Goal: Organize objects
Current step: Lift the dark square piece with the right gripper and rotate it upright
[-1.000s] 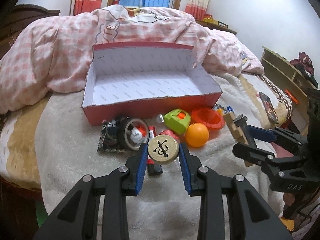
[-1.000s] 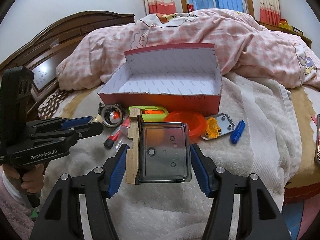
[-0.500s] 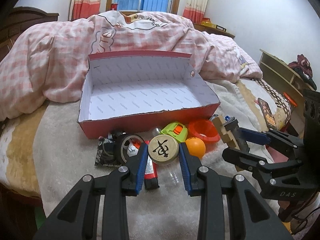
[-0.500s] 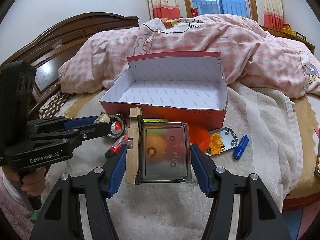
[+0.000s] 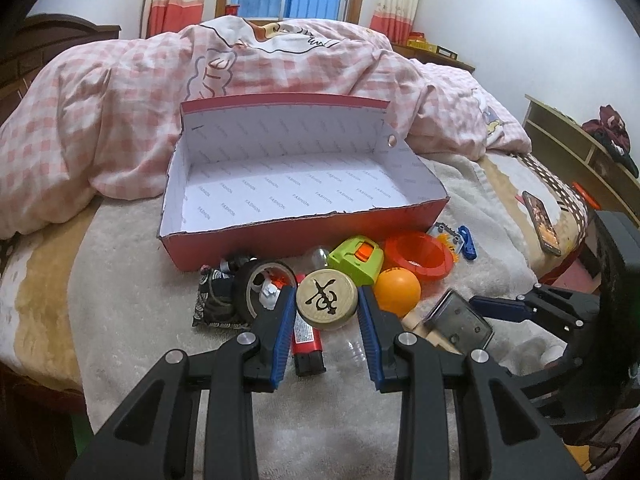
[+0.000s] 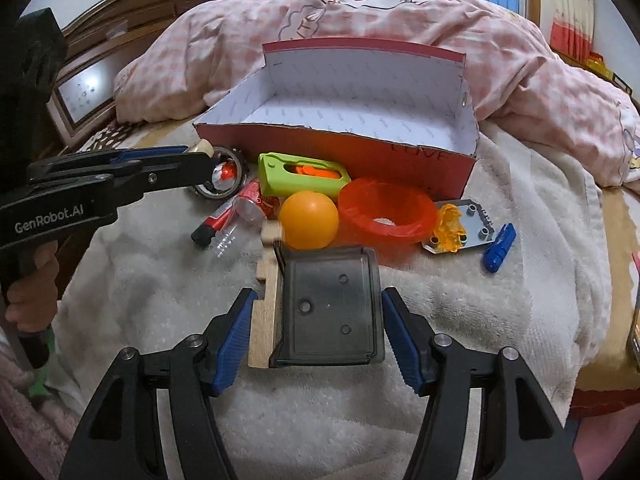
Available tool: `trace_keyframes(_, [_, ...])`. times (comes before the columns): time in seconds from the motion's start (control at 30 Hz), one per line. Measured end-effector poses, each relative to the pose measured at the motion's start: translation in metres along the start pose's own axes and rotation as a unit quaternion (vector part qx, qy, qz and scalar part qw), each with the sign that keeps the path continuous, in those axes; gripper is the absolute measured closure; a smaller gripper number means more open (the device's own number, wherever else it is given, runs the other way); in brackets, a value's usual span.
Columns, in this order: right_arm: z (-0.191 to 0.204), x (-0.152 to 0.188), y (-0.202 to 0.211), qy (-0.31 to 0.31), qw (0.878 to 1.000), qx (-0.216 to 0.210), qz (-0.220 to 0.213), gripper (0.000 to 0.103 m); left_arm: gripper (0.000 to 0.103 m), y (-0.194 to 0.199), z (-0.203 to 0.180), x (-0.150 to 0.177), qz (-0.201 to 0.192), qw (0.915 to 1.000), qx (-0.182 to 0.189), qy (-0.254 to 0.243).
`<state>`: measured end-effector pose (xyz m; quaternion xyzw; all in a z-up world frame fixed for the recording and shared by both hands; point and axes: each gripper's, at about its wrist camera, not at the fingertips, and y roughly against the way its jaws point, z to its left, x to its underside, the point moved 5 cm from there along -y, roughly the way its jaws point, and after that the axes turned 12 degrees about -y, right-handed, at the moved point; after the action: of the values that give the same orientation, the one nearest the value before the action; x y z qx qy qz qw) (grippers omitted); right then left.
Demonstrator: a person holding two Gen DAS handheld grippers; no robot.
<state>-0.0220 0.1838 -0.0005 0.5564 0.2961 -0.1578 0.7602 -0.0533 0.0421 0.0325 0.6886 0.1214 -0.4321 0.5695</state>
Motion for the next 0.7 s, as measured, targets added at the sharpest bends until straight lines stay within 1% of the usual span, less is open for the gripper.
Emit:
trace_keyframes(0.17, [-0.016, -0.002, 0.005, -0.035, 0.999, -0.004, -0.003, 0.036, 0.072, -0.002, 0.001, 0.003, 0.005, 1.0000, 0.000, 0.002])
trace_keyframes(0.33, [-0.028, 0.006, 0.006, -0.038, 0.999, -0.009, 0.021, 0.036, 0.072, -0.004, 0.002, 0.006, 0.008, 1.0000, 0.001, 0.004])
trace_keyframes(0.4, [-0.028, 0.011, 0.007, -0.018, 0.999, 0.000, 0.031, 0.036, 0.072, -0.005, 0.002, 0.007, 0.009, 0.9999, 0.001, 0.006])
trace_keyframes(0.47, [-0.026, 0.016, 0.009, 0.017, 0.999, 0.022, 0.033, 0.036, 0.072, -0.005, 0.002, 0.008, 0.009, 0.9999, 0.001, 0.006])
trace_keyframes(0.6, [-0.021, 0.023, 0.010, 0.065, 0.996, 0.030, 0.044, 0.036, 0.072, -0.006, 0.002, 0.008, 0.010, 0.9999, 0.002, 0.007])
trace_keyframes(0.7, [-0.014, 0.024, 0.006, 0.079, 0.995, 0.028, 0.045, 0.036, 0.072, -0.007, 0.002, 0.010, 0.012, 0.9999, 0.005, 0.010])
